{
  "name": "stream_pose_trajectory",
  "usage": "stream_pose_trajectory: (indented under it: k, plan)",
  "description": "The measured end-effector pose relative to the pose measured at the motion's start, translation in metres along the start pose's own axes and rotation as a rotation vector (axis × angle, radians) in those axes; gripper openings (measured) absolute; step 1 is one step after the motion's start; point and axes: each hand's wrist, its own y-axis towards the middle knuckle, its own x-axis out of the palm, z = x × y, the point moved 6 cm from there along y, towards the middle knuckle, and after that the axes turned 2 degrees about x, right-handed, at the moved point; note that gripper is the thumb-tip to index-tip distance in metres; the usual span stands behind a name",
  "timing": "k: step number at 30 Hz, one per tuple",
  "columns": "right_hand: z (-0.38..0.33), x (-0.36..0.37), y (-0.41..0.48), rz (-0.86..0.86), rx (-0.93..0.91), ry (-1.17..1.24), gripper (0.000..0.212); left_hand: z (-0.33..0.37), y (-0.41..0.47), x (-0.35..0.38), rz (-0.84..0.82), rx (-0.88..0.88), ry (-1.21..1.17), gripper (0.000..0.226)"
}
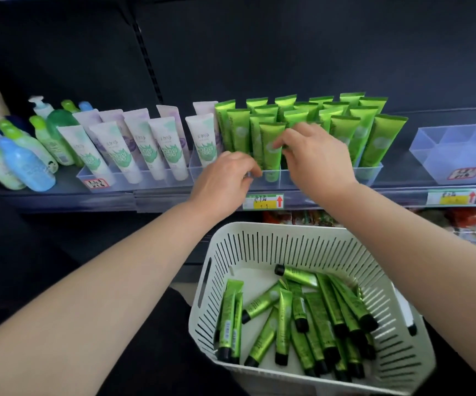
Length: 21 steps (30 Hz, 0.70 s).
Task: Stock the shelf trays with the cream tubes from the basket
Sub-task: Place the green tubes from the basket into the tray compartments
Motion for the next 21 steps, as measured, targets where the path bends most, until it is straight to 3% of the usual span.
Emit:
stream_pose_trajectory:
  k: [6, 11, 15, 21]
  plan:
    - [0.014, 0.027, -0.088, -0.157, -0.017, 0.021, 0.027, 0.006, -0.052, 0.079, -0.239, -0.053, -0.056, 0.023]
    - [0.027, 0.08, -0.164, -0.519, 0.021, 0.042, 0.034, 0.001, -0.106, 0.149, -0.489, -0.206, -0.048, 0.025]
    - [0.026, 0.121, -0.212, -0.829, 0.074, 0.068, 0.04, -0.011, -0.158, 0.177, -0.513, -0.393, -0.012, 0.033]
    - [0.017, 0.157, -0.245, -1.012, 0.166, 0.083, 0.057, -0.025, -0.167, 0.188, -0.468, -0.518, -0.003, 0.05]
